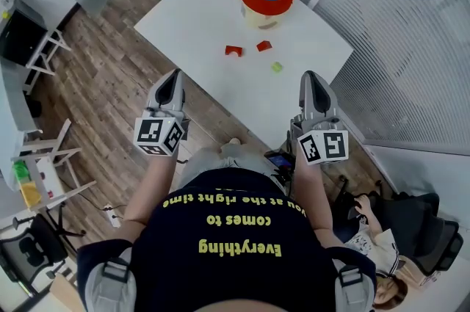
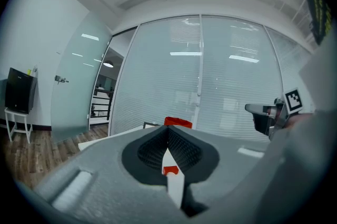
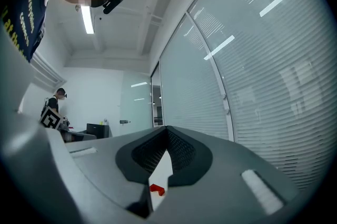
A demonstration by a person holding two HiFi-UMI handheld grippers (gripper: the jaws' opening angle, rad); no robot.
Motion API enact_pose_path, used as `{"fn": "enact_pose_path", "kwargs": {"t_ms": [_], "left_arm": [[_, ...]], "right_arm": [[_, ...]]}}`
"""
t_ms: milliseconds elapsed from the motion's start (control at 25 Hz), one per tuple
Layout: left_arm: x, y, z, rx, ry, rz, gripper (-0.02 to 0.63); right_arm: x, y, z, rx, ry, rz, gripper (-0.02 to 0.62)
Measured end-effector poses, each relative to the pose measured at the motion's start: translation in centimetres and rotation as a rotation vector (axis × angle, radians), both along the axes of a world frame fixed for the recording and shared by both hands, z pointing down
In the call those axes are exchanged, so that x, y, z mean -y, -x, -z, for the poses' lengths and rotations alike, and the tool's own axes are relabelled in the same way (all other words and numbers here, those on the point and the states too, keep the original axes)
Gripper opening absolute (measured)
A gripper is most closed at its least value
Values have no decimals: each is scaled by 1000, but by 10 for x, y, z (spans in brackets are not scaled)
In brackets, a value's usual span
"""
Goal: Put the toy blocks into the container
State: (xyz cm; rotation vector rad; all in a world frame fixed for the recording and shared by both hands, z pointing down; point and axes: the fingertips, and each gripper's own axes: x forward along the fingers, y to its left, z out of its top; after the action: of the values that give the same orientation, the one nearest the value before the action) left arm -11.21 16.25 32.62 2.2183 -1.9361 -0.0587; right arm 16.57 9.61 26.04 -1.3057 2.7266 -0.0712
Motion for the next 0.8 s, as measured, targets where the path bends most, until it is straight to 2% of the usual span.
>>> {"fn": "enact_pose_path", "kwargs": {"t_ms": [480, 800], "left_arm": [[8, -15, -9, 3, 17, -8, -1], [30, -22, -11, 4, 17, -47, 0]], "right_arm": [[10, -6, -4, 9, 4, 5, 5], [21, -14, -8, 13, 11, -31, 5]]}}
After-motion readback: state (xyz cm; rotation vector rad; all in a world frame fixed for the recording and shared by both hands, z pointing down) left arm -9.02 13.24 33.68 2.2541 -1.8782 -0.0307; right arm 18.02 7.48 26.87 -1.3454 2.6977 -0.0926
